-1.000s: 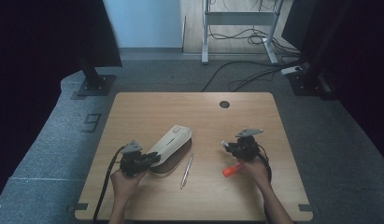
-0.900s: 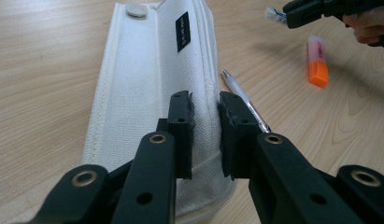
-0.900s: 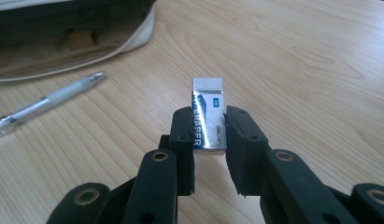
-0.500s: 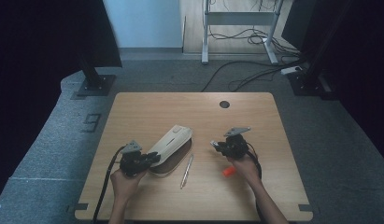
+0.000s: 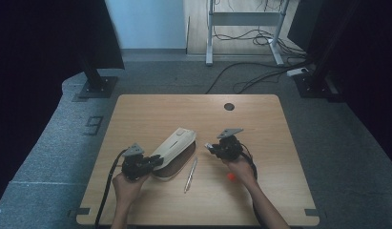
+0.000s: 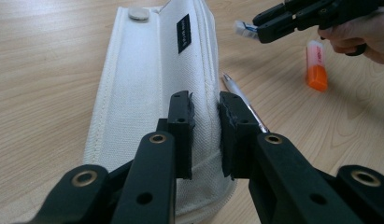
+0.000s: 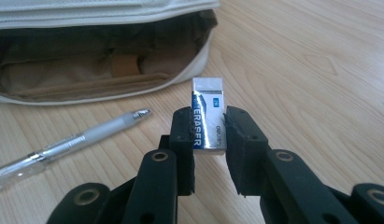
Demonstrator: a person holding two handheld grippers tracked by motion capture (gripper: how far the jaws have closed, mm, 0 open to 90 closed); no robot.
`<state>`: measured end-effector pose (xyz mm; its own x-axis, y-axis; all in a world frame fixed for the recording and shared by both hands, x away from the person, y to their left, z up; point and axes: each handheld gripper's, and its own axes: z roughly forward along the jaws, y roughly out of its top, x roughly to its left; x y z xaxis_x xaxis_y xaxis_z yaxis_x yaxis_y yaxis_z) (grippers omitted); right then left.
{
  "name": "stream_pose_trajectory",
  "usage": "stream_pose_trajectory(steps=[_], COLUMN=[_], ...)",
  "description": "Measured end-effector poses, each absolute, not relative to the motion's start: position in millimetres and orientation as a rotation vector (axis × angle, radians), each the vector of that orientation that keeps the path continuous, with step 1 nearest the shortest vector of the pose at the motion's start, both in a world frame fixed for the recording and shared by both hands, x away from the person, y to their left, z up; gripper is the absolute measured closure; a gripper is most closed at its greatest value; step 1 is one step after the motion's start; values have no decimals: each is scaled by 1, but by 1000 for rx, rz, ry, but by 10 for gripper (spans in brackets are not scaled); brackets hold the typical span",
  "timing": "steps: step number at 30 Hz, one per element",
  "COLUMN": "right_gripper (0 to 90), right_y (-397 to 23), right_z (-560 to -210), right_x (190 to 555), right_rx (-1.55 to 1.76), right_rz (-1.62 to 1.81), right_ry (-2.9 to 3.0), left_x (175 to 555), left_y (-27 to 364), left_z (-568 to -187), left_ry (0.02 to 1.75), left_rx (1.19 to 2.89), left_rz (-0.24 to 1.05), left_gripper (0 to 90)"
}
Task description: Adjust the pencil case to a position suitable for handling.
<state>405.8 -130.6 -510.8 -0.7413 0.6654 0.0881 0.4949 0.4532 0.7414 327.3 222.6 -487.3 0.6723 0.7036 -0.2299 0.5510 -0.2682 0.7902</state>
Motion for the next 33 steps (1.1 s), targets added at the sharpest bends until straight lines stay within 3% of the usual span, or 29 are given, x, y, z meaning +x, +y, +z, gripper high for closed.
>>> stream_pose_trajectory(steps=[33], right_gripper=[718], right_y=[-64], right_z=[-521], right_x=[433], right_rx=[905], right_rz=[1147], right_ry=[2545], left_x=[328], left_y=[223], left_z=[-487], left_ry=[966], left_rx=[1937], left_rz=[181], left_gripper=[757])
